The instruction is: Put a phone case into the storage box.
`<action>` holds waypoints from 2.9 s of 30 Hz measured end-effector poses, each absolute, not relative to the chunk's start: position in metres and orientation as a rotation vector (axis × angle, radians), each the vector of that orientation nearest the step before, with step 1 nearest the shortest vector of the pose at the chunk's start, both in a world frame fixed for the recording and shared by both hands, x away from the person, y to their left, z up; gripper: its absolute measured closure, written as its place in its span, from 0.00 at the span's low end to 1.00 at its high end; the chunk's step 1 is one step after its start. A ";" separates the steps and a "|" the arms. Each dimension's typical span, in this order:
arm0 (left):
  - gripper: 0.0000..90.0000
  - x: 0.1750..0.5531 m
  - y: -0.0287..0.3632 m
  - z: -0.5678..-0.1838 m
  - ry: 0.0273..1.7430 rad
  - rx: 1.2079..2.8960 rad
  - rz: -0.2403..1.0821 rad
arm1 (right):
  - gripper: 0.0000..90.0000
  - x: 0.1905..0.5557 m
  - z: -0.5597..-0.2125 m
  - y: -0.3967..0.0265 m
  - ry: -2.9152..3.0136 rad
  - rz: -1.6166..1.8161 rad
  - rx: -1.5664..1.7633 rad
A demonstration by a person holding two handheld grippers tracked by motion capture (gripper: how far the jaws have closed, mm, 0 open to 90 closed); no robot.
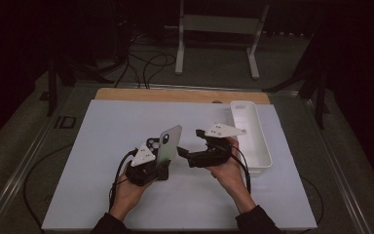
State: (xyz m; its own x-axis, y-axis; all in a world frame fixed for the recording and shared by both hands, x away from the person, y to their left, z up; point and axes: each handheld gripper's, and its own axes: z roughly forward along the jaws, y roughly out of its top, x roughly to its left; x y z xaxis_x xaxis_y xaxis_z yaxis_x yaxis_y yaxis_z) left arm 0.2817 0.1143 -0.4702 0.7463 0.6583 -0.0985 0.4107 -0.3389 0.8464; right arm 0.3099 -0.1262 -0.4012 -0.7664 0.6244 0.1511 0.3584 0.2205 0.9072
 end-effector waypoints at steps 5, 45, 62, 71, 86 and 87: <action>0.96 0.281 0.111 -0.471 0.814 1.985 0.343 | 0.10 0.311 -0.400 -0.117 2.245 1.592 0.935; 0.80 0.274 0.100 -0.472 0.798 2.002 0.415 | 0.19 0.312 -0.398 -0.091 2.216 1.609 1.054; 0.00 0.270 0.144 -0.455 0.839 1.871 0.450 | 0.19 0.317 -0.392 -0.108 2.173 1.560 1.052; 0.00 0.261 0.179 -0.459 0.875 1.823 0.544 | 0.19 0.322 -0.388 -0.120 2.144 1.535 1.070; 0.00 0.240 0.222 -0.475 0.949 1.785 0.607 | 0.19 0.327 -0.387 -0.134 2.117 1.510 1.086; 0.00 0.239 0.224 -0.476 0.952 1.776 0.608 | 0.19 0.328 -0.387 -0.135 2.113 1.508 1.088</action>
State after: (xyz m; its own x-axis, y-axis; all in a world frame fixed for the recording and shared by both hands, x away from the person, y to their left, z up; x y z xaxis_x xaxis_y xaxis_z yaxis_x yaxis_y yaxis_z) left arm 0.2393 0.2242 -0.4762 0.5651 0.8247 -0.0212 0.3275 -0.2006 0.9233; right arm 0.3281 -0.1354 -0.3867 -0.6559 0.7373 0.1618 0.3927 0.1502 0.9073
